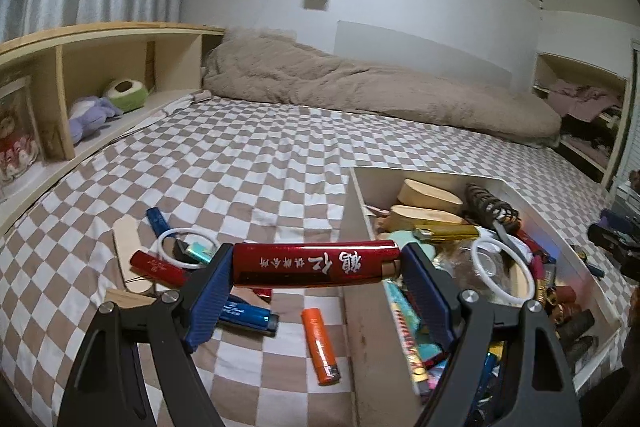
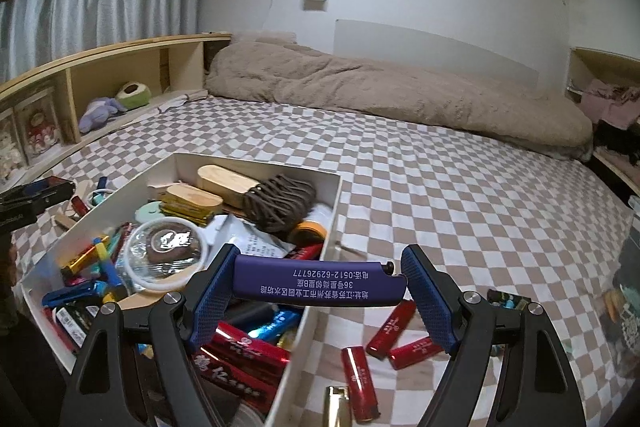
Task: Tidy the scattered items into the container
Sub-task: 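Carry the purple lighter and red lighter over the SHOES box with both tools, then open the right tool dropping the purple lighter into the box while the left tool releases the red lighter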
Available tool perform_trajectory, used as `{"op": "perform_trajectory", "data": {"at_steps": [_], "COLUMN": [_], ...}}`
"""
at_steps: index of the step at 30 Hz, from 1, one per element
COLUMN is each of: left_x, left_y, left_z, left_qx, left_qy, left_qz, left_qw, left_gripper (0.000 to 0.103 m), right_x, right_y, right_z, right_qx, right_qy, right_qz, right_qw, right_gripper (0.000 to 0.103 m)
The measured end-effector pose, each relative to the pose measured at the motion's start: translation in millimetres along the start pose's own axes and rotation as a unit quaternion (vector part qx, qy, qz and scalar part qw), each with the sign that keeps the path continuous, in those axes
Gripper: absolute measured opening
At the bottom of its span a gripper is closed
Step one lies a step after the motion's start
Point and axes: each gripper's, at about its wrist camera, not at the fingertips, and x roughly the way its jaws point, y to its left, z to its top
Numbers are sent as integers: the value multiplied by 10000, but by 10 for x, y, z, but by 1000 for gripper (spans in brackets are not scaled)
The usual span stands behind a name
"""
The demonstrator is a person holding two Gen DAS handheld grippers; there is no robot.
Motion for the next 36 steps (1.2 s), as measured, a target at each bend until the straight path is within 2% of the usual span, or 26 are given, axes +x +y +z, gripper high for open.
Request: {"op": "perform_trajectory", "data": {"at_steps": [19, 27, 36], "left_x": [-132, -134, -77], "left_y": [-549, -743, -809], "left_z": [-53, -144, -266], "left_qx": [472, 651, 623], "left_qy": [5, 190, 613], "left_qz": [-881, -1182, -1454], "left_qw": [9950, 9907, 9855], "left_gripper": [83, 83, 83], "right_x": [-99, -103, -54], "right_y": [271, 431, 642], "right_z": [339, 552, 785], "right_qx": [-225, -484, -639], "right_qy": [-157, -68, 161], "right_qz": [457, 671, 1065], "right_qw": [9986, 9965, 9921], "right_gripper": [82, 82, 82]}}
